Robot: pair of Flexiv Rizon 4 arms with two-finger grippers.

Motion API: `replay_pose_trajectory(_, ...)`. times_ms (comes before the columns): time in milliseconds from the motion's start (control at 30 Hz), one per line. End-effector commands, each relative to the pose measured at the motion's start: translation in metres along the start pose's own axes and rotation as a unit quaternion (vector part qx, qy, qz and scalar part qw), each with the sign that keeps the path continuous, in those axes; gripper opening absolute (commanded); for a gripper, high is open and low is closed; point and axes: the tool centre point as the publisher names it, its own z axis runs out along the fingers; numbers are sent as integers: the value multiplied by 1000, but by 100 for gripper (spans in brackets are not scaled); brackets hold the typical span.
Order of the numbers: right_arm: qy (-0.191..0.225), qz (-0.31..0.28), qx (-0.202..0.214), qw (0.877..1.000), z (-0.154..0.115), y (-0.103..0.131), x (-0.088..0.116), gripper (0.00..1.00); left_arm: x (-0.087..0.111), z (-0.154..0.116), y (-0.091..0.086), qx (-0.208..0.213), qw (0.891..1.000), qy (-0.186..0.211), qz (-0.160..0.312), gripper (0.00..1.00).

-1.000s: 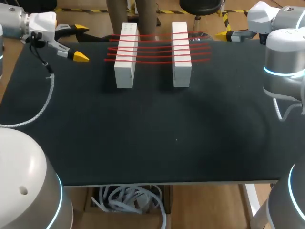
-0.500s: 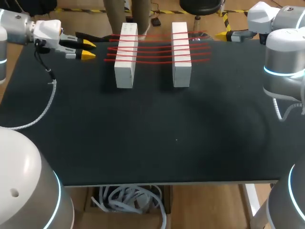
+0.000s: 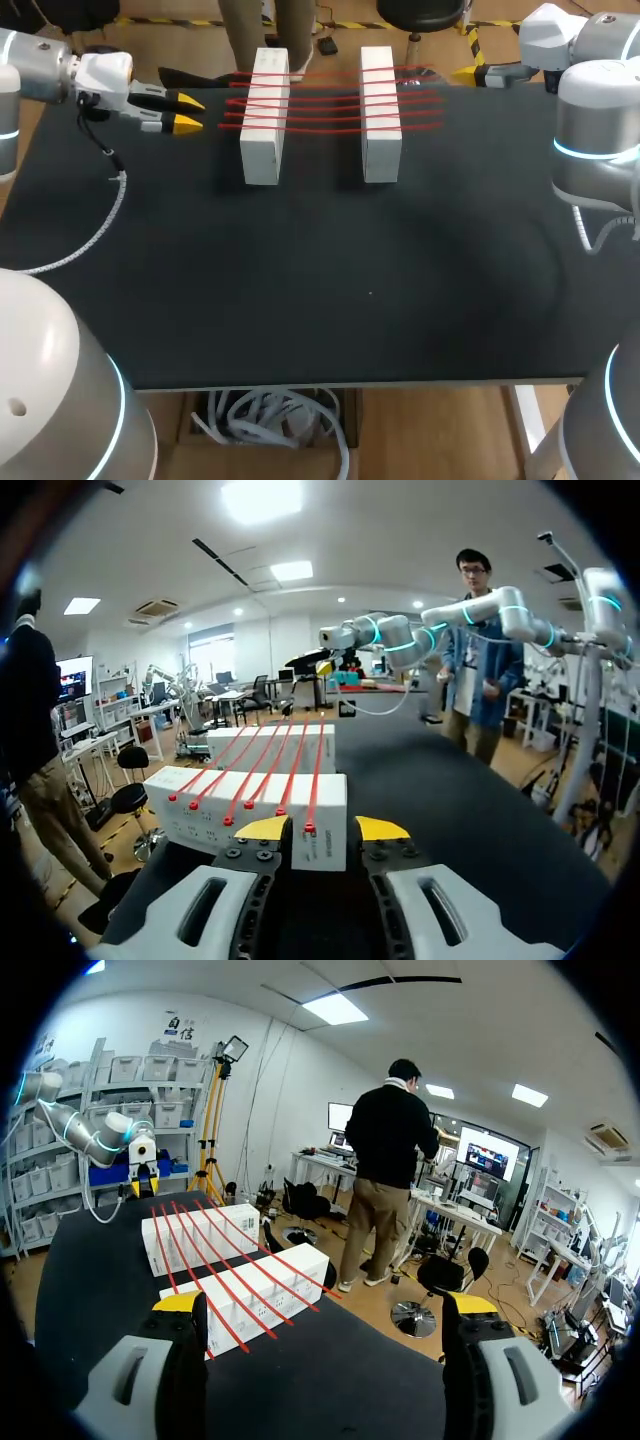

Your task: Grab the tape and strap the tape.

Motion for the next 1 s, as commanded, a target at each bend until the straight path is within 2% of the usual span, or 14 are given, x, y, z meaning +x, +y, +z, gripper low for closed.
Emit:
replay_pose_trajectory(33, 0, 0, 0, 1000, 0, 0, 0, 100, -8, 4, 7, 9, 1000, 9, 1, 31)
replay_pose_trajectory(333, 0, 0, 0, 1000, 0, 0, 0, 100, -11, 11, 11, 21, 1000, 10, 2, 31)
replay_pose_trajectory(700, 0, 0, 0, 1000, 0, 0, 0, 100, -10, 17, 14, 30, 1000, 10, -1, 18)
replay_pose_trajectory(1000, 0, 0, 0, 1000, 0, 0, 0, 100, -8, 25, 18, 40, 999, 13, -5, 20)
